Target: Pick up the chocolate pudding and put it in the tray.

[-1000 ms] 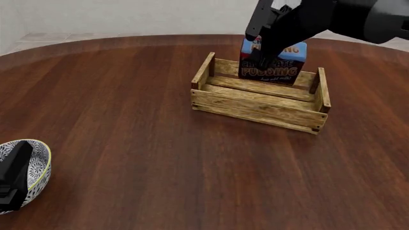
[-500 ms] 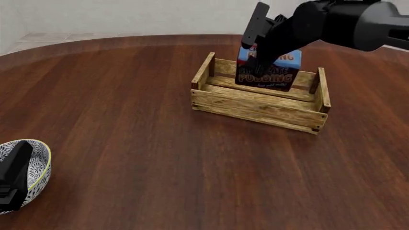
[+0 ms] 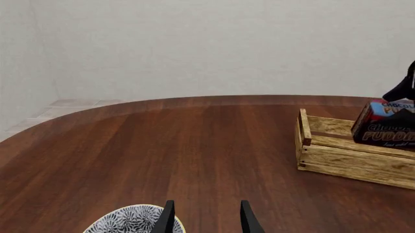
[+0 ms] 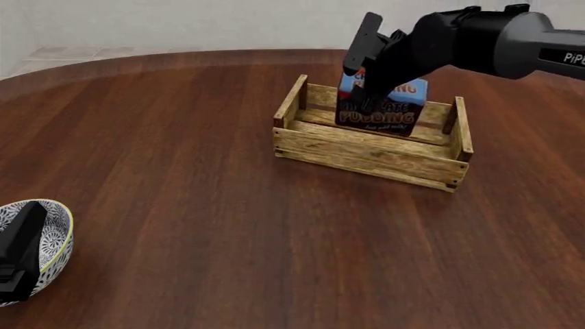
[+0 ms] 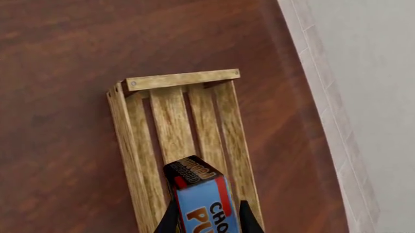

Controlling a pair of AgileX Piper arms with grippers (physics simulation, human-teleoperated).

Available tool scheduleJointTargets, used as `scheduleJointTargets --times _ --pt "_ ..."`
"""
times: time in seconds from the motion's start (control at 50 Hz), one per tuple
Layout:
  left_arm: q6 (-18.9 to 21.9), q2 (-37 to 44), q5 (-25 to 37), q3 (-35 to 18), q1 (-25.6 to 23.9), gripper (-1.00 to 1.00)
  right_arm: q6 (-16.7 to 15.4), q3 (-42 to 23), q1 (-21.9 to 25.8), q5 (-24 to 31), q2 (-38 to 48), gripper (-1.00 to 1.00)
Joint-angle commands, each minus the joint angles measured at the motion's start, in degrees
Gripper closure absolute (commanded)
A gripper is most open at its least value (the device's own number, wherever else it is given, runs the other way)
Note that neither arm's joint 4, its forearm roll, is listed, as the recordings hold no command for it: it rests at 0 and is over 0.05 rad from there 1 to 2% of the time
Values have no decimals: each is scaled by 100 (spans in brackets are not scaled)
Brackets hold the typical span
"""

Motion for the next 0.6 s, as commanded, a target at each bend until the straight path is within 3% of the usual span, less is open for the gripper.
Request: scheduleJointTargets --times 0.02,0.6 --pt "0 0 0 0 0 -100 145 2 1 -68 69 100" --pt "1 0 0 0 0 -100 242 18 49 -234 261 100"
